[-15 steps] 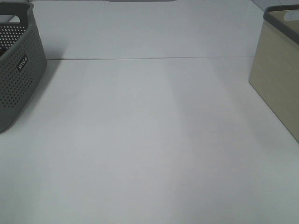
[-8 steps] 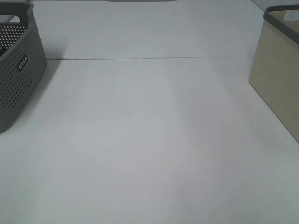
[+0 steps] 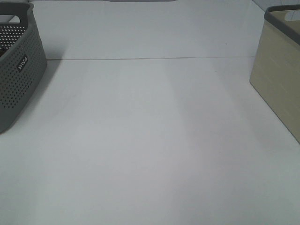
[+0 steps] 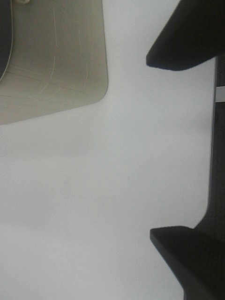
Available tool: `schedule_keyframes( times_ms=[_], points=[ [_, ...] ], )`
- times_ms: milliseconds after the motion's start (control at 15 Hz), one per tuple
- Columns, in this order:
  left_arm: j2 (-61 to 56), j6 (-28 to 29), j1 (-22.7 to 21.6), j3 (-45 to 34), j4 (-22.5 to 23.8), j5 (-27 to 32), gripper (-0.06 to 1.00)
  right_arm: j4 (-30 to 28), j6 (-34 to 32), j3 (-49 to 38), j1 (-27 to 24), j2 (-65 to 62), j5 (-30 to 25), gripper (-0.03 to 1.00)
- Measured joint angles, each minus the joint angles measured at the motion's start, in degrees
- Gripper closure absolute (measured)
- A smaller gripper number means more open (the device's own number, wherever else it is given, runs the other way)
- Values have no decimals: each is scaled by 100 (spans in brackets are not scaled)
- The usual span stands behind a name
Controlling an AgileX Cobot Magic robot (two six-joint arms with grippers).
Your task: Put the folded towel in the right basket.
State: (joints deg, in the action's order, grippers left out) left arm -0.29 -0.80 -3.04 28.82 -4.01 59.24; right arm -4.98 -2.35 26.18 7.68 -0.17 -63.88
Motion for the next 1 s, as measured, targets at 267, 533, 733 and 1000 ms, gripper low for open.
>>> schedule_keyframes(
  times_ms=[267, 533, 733, 1000],
  points=[
    [0, 0, 0, 0, 0, 0, -5, 11, 0, -11, 0, 0, 52, 10],
    [0, 0, 0, 0, 0, 0, -5, 11, 0, -11, 0, 0, 57, 10],
    [0, 0, 0, 0, 0, 0, -5, 11, 0, -11, 0, 0, 57, 10],
    [0, 0, 0, 0, 0, 0, -5, 11, 6, -11, 0, 0, 57, 10]
  ],
)
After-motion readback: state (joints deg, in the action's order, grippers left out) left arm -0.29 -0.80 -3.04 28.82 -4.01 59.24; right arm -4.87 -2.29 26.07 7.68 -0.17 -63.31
